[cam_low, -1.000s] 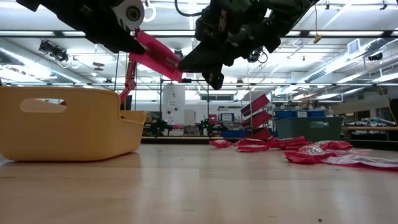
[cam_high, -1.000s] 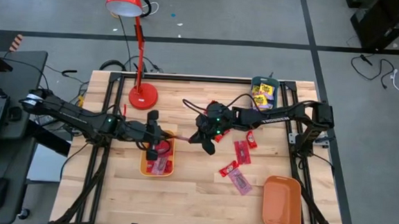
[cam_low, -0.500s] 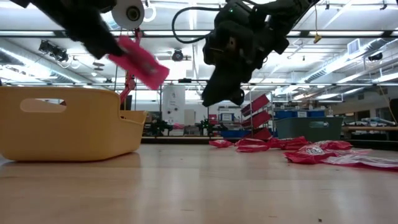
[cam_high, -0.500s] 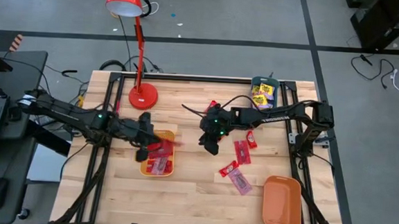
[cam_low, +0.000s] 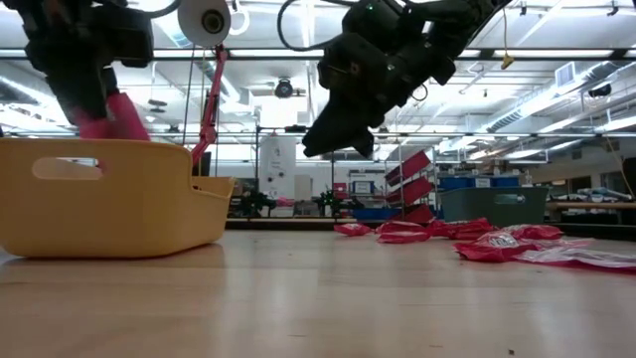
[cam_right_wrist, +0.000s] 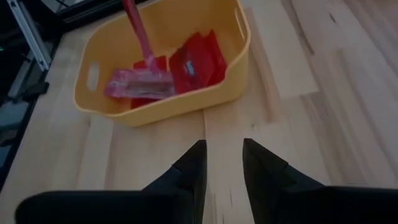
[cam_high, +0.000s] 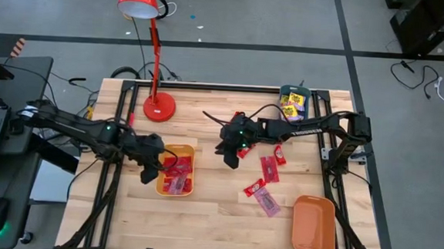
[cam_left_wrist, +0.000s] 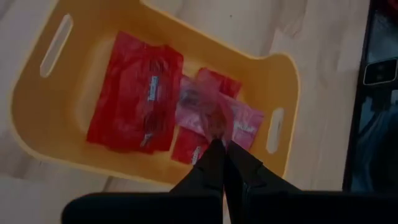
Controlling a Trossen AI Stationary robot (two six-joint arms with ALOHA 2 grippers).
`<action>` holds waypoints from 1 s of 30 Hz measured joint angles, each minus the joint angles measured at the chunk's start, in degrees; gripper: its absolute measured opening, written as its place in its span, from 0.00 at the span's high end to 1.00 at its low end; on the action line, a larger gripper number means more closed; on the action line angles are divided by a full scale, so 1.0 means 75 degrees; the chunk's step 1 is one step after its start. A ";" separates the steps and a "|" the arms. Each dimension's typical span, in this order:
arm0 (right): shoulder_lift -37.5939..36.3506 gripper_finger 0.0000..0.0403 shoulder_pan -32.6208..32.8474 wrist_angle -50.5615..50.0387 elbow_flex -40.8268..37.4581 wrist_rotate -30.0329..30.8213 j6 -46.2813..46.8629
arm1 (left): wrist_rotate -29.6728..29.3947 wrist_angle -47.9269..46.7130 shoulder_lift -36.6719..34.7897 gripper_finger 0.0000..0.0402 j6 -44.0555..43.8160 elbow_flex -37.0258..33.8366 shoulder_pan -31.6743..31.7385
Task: Sort candy
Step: Put the red candy pack into the yellow bin
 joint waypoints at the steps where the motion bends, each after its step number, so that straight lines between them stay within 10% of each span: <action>1: 0.0000 0.78 0.0000 0.0055 0.0000 0.0015 -0.0015 | 0.0019 -0.0003 0.0036 1.00 0.0000 0.0000 0.0000; 30: 0.0000 0.78 0.0006 0.0954 0.0000 0.0093 -0.0216 | 0.0557 0.0186 0.1451 1.00 0.0445 0.0000 0.0029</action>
